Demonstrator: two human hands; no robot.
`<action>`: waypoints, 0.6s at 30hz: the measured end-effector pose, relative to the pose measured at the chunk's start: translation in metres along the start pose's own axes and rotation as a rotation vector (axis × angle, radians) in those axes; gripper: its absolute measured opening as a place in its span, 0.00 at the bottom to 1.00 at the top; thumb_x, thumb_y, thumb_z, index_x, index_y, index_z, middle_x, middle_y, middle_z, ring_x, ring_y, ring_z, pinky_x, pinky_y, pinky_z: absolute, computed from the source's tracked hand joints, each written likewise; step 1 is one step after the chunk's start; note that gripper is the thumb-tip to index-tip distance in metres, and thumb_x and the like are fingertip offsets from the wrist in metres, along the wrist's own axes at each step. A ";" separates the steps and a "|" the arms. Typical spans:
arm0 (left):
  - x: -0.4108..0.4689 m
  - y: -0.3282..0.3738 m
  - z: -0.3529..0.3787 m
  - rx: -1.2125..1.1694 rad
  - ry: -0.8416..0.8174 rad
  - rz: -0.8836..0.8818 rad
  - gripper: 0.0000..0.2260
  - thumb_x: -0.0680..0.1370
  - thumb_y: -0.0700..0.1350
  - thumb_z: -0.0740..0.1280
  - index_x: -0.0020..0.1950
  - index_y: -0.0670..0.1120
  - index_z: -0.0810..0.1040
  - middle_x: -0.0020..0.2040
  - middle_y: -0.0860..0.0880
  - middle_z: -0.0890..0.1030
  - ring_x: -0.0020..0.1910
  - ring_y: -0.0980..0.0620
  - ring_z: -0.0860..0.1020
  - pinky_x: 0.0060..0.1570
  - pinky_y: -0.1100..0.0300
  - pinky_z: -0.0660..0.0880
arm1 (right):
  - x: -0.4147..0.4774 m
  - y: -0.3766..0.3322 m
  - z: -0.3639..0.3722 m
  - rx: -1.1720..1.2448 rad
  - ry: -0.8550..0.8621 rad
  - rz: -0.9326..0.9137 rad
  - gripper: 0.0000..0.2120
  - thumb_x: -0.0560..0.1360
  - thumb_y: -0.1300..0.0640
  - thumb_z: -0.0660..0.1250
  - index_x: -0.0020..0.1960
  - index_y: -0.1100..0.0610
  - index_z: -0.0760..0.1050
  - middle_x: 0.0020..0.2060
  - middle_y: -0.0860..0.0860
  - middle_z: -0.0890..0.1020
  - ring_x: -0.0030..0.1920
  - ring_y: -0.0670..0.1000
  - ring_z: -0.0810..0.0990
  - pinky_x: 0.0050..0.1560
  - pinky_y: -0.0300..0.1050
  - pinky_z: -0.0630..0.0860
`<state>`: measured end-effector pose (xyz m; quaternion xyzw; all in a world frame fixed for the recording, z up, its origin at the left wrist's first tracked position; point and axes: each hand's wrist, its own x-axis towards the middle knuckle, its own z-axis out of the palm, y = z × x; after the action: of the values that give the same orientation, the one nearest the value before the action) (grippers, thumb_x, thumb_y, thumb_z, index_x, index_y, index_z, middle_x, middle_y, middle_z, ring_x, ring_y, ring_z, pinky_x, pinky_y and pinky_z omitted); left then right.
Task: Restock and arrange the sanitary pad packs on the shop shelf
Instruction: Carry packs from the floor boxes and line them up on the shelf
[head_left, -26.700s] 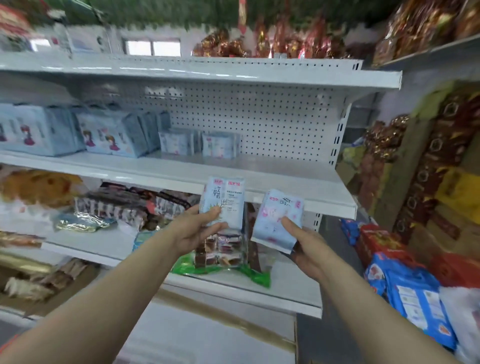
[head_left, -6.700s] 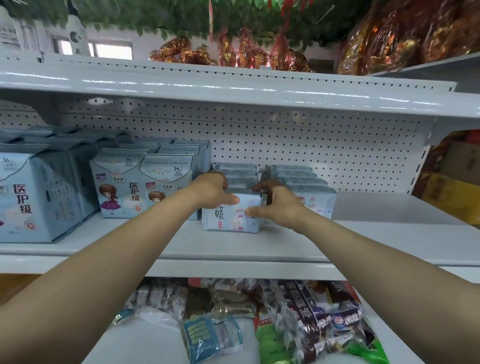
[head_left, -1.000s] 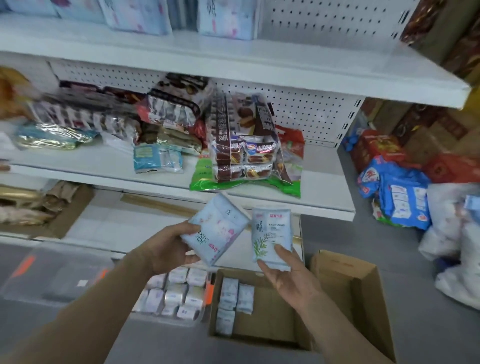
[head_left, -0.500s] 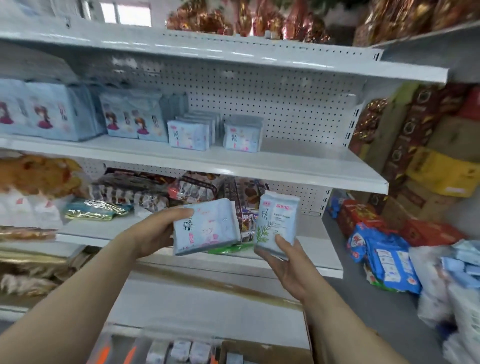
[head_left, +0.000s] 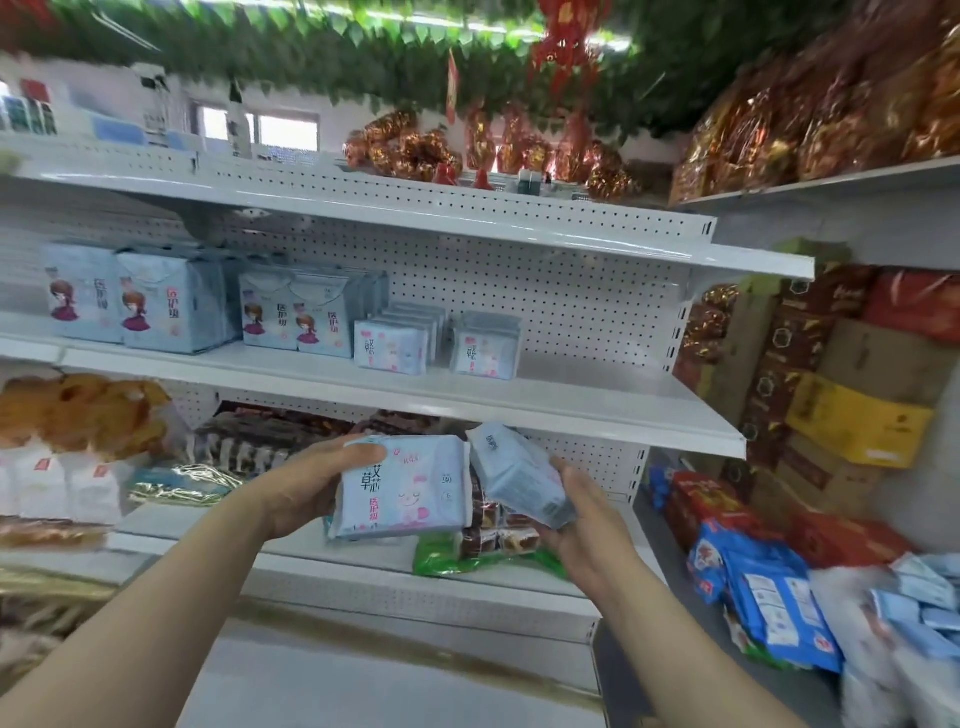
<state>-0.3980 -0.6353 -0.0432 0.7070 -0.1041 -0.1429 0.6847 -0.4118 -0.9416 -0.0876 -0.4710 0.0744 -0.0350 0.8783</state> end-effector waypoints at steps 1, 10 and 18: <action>-0.001 0.000 -0.001 0.003 0.003 -0.002 0.48 0.46 0.64 0.84 0.62 0.47 0.79 0.54 0.40 0.85 0.49 0.45 0.85 0.57 0.47 0.76 | -0.001 -0.001 0.001 0.006 0.001 -0.017 0.15 0.82 0.59 0.65 0.68 0.55 0.75 0.60 0.58 0.82 0.59 0.59 0.82 0.48 0.53 0.84; -0.001 -0.001 0.000 0.003 0.027 -0.017 0.29 0.66 0.55 0.77 0.64 0.46 0.78 0.51 0.41 0.86 0.46 0.47 0.85 0.57 0.48 0.76 | -0.015 -0.012 0.003 0.042 -0.002 -0.060 0.39 0.74 0.73 0.67 0.76 0.42 0.63 0.58 0.55 0.79 0.53 0.61 0.83 0.48 0.58 0.83; 0.013 0.002 0.002 0.006 0.026 -0.019 0.23 0.72 0.52 0.75 0.64 0.45 0.78 0.50 0.42 0.86 0.44 0.47 0.85 0.47 0.53 0.77 | -0.014 -0.028 0.000 -0.096 0.065 -0.102 0.29 0.72 0.69 0.73 0.67 0.50 0.69 0.59 0.59 0.81 0.49 0.59 0.85 0.42 0.54 0.83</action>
<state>-0.3861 -0.6419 -0.0417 0.7119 -0.0888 -0.1399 0.6824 -0.4252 -0.9550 -0.0629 -0.5143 0.0805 -0.0915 0.8489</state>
